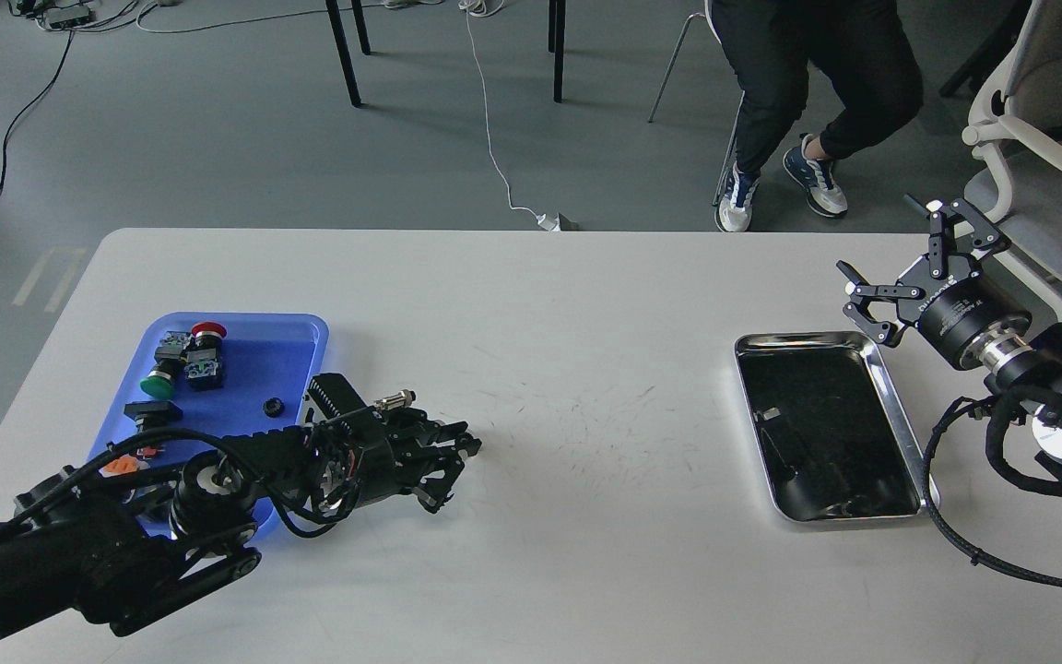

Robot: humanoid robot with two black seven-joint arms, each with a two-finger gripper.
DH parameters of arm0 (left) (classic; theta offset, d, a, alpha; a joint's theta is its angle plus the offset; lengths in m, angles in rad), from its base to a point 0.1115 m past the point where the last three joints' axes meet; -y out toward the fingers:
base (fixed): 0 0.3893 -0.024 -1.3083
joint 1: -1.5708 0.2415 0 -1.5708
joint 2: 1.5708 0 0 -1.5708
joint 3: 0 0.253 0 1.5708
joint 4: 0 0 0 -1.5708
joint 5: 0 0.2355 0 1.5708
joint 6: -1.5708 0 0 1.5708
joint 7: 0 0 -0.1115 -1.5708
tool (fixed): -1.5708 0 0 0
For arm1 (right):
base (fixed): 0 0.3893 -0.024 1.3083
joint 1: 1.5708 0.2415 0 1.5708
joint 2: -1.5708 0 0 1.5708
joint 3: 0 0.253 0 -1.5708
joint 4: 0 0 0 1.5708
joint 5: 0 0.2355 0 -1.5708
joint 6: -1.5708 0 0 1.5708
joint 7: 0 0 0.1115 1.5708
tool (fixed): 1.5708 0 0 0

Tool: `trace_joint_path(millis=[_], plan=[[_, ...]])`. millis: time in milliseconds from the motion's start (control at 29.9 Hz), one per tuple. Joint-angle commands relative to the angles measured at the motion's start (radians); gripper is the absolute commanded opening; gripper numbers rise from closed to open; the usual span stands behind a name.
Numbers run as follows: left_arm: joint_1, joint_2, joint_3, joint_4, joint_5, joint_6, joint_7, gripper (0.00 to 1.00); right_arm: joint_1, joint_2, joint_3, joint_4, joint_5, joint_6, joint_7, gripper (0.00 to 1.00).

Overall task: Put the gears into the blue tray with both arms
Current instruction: 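Reach the left gripper to the second gear on the table and grasp it, then carry the gear with the left gripper into the blue tray and place it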

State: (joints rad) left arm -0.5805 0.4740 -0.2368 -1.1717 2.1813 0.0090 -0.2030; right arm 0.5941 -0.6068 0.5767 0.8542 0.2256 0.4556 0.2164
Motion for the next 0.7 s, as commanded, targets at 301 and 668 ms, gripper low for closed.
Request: trace_joint_path(millis=[301,668], plan=[[-0.064,0.322,-0.070,-0.229,0.000,0.045,-0.012,0.06,0.001,0.002,0.000,0.003,-0.002,0.002,0.000,0.95],[0.051,0.526,-0.059,-0.181,-0.172,0.206,-0.102,0.06,0.003,0.001,0.000,0.006,-0.005,0.006,-0.002,0.95]])
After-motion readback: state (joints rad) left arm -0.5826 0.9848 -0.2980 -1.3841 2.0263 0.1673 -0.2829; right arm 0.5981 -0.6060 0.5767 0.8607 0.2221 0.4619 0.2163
